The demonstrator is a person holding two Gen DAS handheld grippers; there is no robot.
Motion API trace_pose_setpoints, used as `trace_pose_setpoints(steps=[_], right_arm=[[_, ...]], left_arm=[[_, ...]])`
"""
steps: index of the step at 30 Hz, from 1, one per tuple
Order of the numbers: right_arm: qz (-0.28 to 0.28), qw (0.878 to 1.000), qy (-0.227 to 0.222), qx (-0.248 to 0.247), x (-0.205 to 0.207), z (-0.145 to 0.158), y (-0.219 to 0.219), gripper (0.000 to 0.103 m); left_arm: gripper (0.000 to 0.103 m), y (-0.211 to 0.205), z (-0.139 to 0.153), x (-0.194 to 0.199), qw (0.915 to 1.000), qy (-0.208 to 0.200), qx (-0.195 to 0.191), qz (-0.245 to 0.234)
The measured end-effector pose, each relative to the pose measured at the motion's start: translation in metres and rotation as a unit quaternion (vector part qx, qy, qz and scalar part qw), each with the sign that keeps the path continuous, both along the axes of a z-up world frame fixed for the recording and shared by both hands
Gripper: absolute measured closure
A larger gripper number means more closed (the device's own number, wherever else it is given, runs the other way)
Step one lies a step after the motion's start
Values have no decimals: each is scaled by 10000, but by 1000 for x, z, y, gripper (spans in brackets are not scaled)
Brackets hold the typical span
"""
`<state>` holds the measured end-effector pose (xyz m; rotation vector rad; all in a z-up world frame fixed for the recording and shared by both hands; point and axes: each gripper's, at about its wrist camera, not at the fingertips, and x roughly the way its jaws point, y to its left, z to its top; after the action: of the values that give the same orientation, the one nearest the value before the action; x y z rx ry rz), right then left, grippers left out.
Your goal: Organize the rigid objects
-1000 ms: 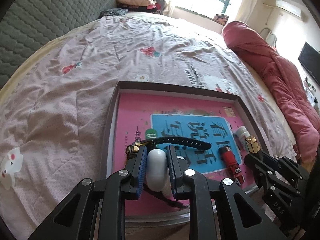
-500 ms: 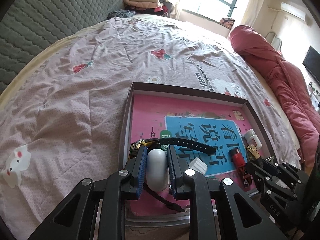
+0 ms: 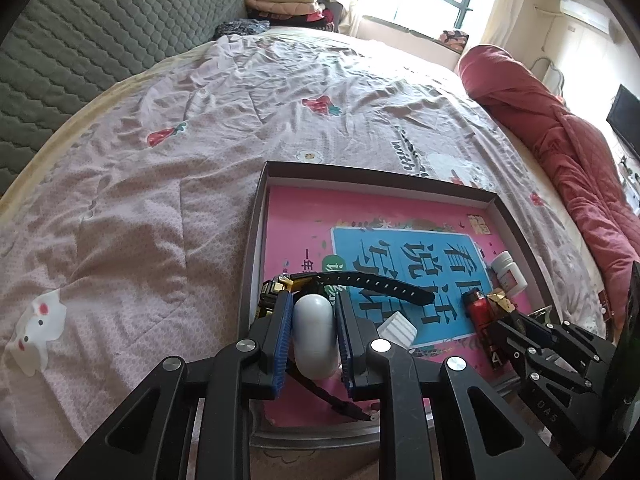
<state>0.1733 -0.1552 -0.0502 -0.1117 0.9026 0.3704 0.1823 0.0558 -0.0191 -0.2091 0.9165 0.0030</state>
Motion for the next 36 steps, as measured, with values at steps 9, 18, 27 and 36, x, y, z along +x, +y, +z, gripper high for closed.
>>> trace_pose_setpoints(steps=[9, 18, 27, 36], right_arm=[[-53, 10000, 18, 76, -3, -1, -4, 80], [-42, 9999, -114, 24, -11, 3, -2, 75], [-134, 9991, -379, 141, -16, 17, -3, 59], [-299, 9975, -579, 286, -30, 29, -6, 51]], left_arm=[[67, -8, -3, -5, 9999, -11, 110, -103], [51, -9, -2, -14, 9997, -28, 207, -108], [42, -3, 6, -22, 9997, -137, 186, -23], [33, -12, 18, -39, 9992, -297, 275, -21]])
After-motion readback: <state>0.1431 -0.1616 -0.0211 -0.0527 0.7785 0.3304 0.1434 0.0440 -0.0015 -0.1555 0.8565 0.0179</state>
